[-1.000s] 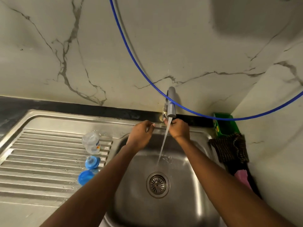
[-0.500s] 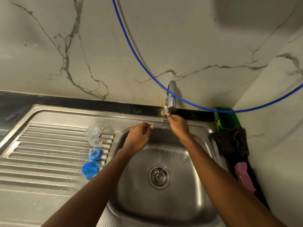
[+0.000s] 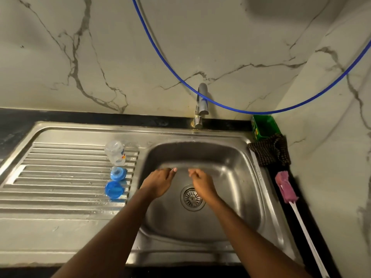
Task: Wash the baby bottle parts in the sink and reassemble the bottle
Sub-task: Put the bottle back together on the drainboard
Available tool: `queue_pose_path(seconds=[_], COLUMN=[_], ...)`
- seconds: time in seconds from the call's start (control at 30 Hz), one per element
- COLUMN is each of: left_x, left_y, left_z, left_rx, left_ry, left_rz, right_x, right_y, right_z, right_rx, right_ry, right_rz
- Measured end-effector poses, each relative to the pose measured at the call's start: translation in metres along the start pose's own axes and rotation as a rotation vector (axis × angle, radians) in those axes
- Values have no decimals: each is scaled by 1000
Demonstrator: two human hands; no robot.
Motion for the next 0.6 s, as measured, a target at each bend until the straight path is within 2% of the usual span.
queue_pose_path(seconds=[0.07,0.13,0.27,0.33,0.37,0.43,0.53,0.6], left_x=[-8,-32,-81,-108,-119,-131,-129,-122], left_y=[2,6,5,3,2,-1,-2,-3], left_z=[3,2,26,48,58,75,102,113], left_rx=[5,54,115,102,69,-32,-187,-215], left_ry=[37,44,-141,-261,-320,-404,-492,-443], left_rz=[-36,-142,-375,-508,-518,-444,-231,-119], right_x=[4,9,18,24,28,31,34,34], right_y=[1,2,9,14,17,23,30,33], right_z=[-16,-15,3,8,10,11,9,6], right_rx=[141,131,78,37,21,11,5,14], right_ry=[69,25,-67,-81,-82,-93,-107,-121], right_rz=[64,58,77,49,32,2,-26,-38])
Point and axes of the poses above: each hand's wrist, its own y-axis away from the middle knuckle, its own x-axis out of the palm, z = x × y, the point moved 4 cm from there along -y, towards the middle knuckle, and after that the axes turned 10 degrees about -y, right-handed, at the moved point
